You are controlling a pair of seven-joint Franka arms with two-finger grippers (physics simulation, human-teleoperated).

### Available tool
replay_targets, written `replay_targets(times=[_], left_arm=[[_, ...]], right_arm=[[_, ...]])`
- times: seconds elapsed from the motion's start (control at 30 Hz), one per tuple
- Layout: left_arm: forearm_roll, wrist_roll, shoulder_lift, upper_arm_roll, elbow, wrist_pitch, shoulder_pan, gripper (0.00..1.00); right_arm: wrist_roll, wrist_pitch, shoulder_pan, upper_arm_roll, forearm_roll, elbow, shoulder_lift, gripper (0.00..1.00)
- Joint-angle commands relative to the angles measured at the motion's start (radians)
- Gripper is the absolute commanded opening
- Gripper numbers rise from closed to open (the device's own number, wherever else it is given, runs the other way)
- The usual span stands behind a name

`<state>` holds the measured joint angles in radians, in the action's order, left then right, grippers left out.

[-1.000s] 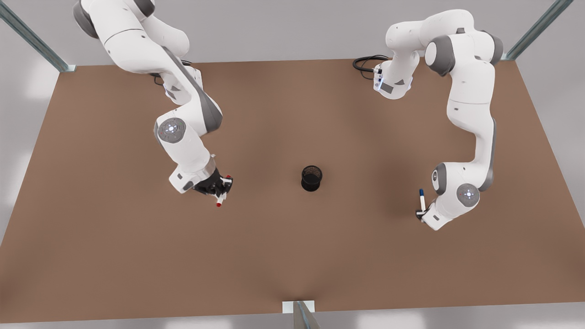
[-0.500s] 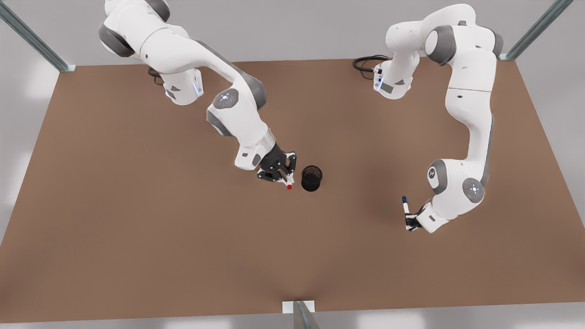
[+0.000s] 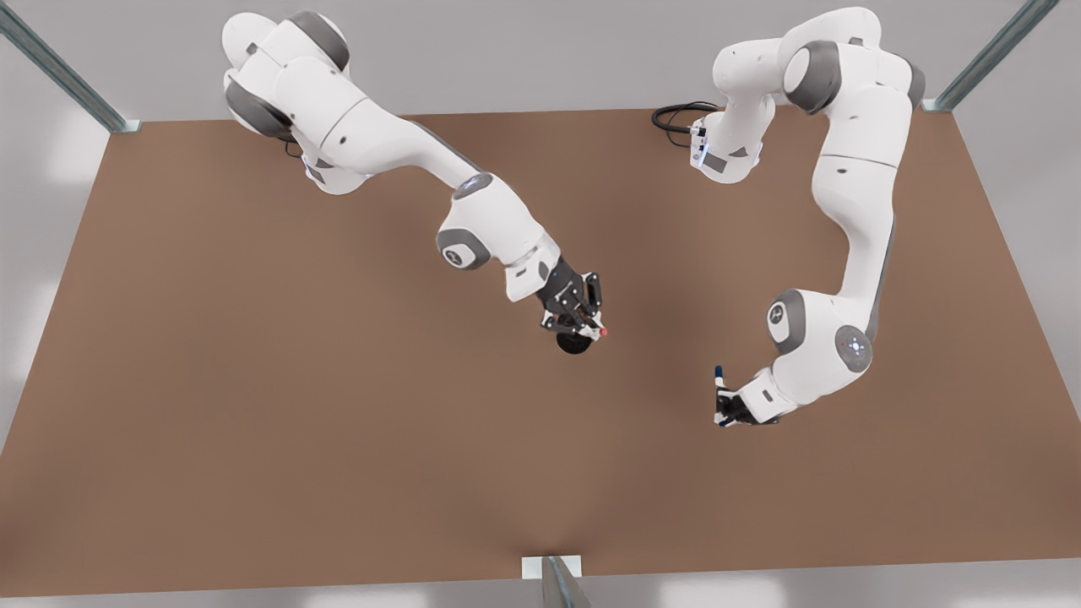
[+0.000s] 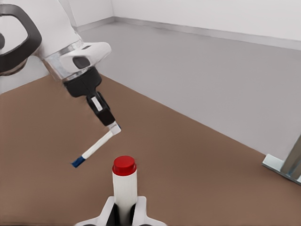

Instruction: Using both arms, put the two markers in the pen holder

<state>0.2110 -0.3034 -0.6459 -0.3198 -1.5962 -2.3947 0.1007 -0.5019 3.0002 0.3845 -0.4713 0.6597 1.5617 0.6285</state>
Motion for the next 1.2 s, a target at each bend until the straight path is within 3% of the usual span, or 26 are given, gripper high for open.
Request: replay_targets(times=[0.0, 0.07, 0.27, 0.33, 0.37, 0.5, 0.53, 0.57, 0.6, 0.63, 0.67, 0.7, 0.77, 0.8, 0.97, 1.17], left_arm=[[0.21, -0.518, 0.002, -0.019, 0.001, 0.009, 0.013, 0.21], [0.419, -0.911, -0.001, -0.016, -0.001, 0.009, 0.039, 0.21], [0.576, -1.626, 0.0, -0.019, -0.004, 0.069, 0.057, 0.21], [0.625, -1.801, 0.002, -0.041, 0.008, 0.13, 0.085, 0.21], [0.625, -1.836, 0.002, -0.05, 0.025, 0.155, 0.088, 0.21], [0.637, -1.907, 0.005, -0.048, 0.036, 0.183, 0.085, 0.21], [0.637, -1.907, 0.008, -0.048, 0.036, 0.186, 0.086, 0.21], [0.639, -1.907, 0.015, -0.051, 0.036, 0.192, 0.083, 0.21], [0.64, -1.904, 0.023, -0.087, 0.036, 0.192, 0.086, 0.21], [0.685, -1.906, 0.025, -0.127, 0.036, 0.192, 0.083, 0.21], [0.755, -1.896, 0.025, -0.16, 0.038, 0.19, 0.076, 0.21], [0.83, -1.889, 0.023, -0.176, 0.038, 0.173, 0.048, 0.21], [0.915, -1.787, 0.026, -0.179, 0.053, 0.112, -0.032, 0.21], [0.913, -1.748, 0.049, -0.191, 0.045, 0.109, -0.036, 0.21], [1.064, -1.844, 0.245, -0.255, -0.206, 0.132, -0.03, 0.21], [1.188, -2.053, 0.249, -0.254, -0.332, 0.132, -0.042, 0.21]], right_arm=[[-0.017, 0.057, 0.007, 0.0, 0.044, 0.0, 0.007, 0.23], [-0.018, 0.098, 0.008, 0.019, 0.08, 0.0, 0.042, 0.23], [-0.02, 0.146, 0.082, 0.098, 0.124, 0.047, 0.091, 0.24], [-0.101, 0.157, 0.105, 0.128, 0.126, 0.21, -0.01, 0.27], [-0.135, 0.157, 0.102, 0.129, 0.127, 0.31, -0.076, 1.0], [-0.142, 0.141, 0.059, 0.128, 0.156, 0.348, -0.145, 1.0], [-0.142, 0.053, 0.007, 0.117, 0.156, 0.347, -0.219, 1.0], [-0.142, -0.096, -0.065, 0.083, 0.147, 0.347, -0.297, 1.0], [-0.141, -0.377, -0.173, -0.01, 0.109, 0.319, -0.38, 1.0], [-0.112, -0.74, -0.26, -0.07, -0.211, 0.193, -0.423, 1.0], [-0.038, -0.947, -0.292, -0.061, -0.36, 0.054, -0.417, 1.0], [0.002, -1.138, -0.323, -0.06, -0.371, -0.043, -0.394, 1.0], [0.222, -1.193, -0.274, 0.187, -0.496, 0.023, -0.518, 1.0], [0.29, -1.193, -0.245, 0.269, -0.529, 0.035, -0.533, 1.0], [0.459, -1.267, -0.249, 0.378, -0.605, 0.086, -0.564, 1.0], [0.46, -1.281, -0.219, 0.431, -0.643, 0.044, -0.529, 1.0]])
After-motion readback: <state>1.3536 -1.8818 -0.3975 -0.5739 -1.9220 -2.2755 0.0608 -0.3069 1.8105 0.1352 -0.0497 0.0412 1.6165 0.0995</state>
